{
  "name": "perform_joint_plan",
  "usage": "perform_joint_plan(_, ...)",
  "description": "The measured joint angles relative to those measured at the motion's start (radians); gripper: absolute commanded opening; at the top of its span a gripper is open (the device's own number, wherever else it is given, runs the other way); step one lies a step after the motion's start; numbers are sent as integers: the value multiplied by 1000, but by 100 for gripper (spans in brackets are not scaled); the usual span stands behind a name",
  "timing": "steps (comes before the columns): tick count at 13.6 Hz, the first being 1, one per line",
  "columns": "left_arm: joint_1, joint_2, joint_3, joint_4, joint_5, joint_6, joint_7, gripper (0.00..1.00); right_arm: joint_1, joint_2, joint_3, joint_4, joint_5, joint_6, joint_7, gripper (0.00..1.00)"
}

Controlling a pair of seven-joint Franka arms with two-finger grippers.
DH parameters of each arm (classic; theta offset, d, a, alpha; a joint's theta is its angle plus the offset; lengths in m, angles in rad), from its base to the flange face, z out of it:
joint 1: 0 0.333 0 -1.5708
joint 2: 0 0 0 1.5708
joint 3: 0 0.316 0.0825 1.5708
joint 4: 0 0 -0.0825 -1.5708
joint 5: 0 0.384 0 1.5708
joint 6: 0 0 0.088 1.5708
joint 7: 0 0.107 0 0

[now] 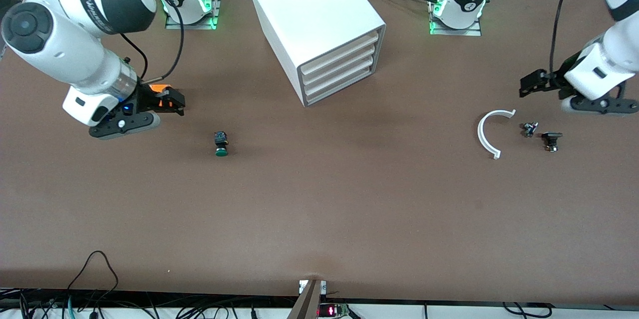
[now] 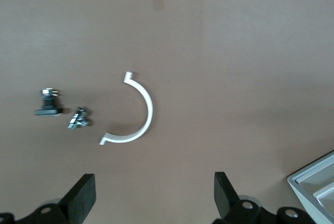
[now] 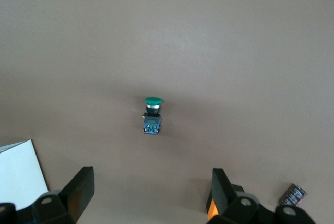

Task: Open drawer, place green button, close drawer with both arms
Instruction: 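Reach the right gripper to the green button while the left gripper reaches the cabinet, then grasp the green button with the right gripper while the left gripper nears the drawer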

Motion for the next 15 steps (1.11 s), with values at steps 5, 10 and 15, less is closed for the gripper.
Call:
perform_joint_plan(5,-5,127,-81,-72,-257,99,0,100,0,104,-5,-19,0,18,96,100)
perform_joint_plan(10,-8,253,-157,-128,-444,118,62,100,1,190,-4,-143,0,221,132,100)
perform_joint_plan(15,-52,393,-197,-166,-705,118,242,100,3,223,49,-264,0,413,133,100)
